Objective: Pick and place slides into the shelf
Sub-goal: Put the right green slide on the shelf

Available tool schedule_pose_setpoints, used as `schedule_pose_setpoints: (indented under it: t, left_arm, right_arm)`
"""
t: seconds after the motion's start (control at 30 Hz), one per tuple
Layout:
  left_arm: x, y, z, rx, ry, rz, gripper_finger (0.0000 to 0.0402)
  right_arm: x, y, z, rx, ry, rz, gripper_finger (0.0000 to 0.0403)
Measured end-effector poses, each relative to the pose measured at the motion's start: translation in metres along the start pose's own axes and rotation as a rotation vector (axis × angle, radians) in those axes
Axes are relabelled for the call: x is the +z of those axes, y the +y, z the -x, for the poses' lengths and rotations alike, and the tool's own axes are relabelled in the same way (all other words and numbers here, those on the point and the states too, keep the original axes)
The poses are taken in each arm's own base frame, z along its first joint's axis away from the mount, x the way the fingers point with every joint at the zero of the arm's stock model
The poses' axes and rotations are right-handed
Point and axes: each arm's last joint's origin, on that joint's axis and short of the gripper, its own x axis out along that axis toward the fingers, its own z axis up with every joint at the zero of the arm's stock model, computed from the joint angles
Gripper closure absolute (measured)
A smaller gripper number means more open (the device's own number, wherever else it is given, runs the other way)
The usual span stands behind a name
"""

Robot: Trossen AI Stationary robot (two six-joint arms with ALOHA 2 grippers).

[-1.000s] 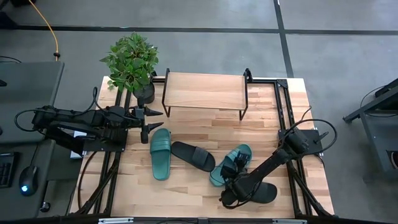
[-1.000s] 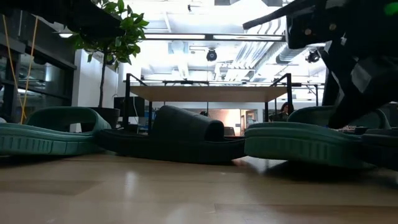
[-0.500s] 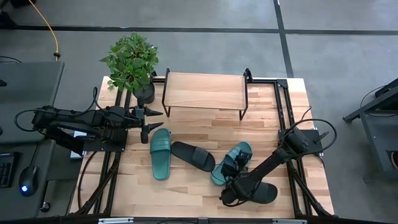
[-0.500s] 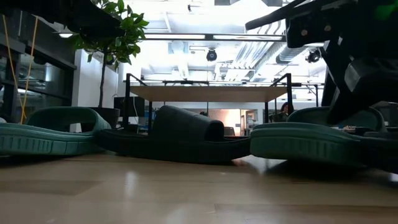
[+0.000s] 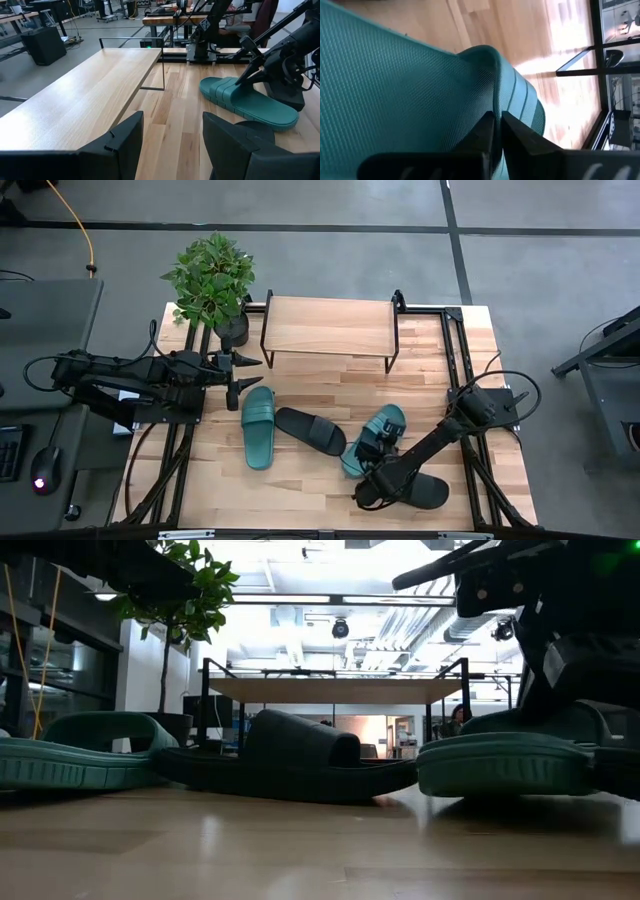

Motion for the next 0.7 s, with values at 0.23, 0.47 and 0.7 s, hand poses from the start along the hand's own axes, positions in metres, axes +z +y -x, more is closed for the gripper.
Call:
schedule_pose_setpoints:
  t: [0.23, 0.47, 0.7]
  left_arm:
    - [0.0, 0.0, 0.0, 0.0, 0.0, 0.0, 0.0213]
    - [0.0, 0.0, 0.0, 0.0, 0.005, -0.001, 0.0213]
    - [0.0, 0.0, 0.0, 0.0, 0.004, -0.001, 0.0213]
  right_arm:
    - [0.0, -0.003, 0.0, -0.035, -0.023, 0.01, 0.0399]
    - [0.003, -0.017, 0.009, -0.052, -0.084, -0.019, 0.0401]
    - [0.007, -0.037, 0.023, -0.05, -0.174, -0.055, 0.0402]
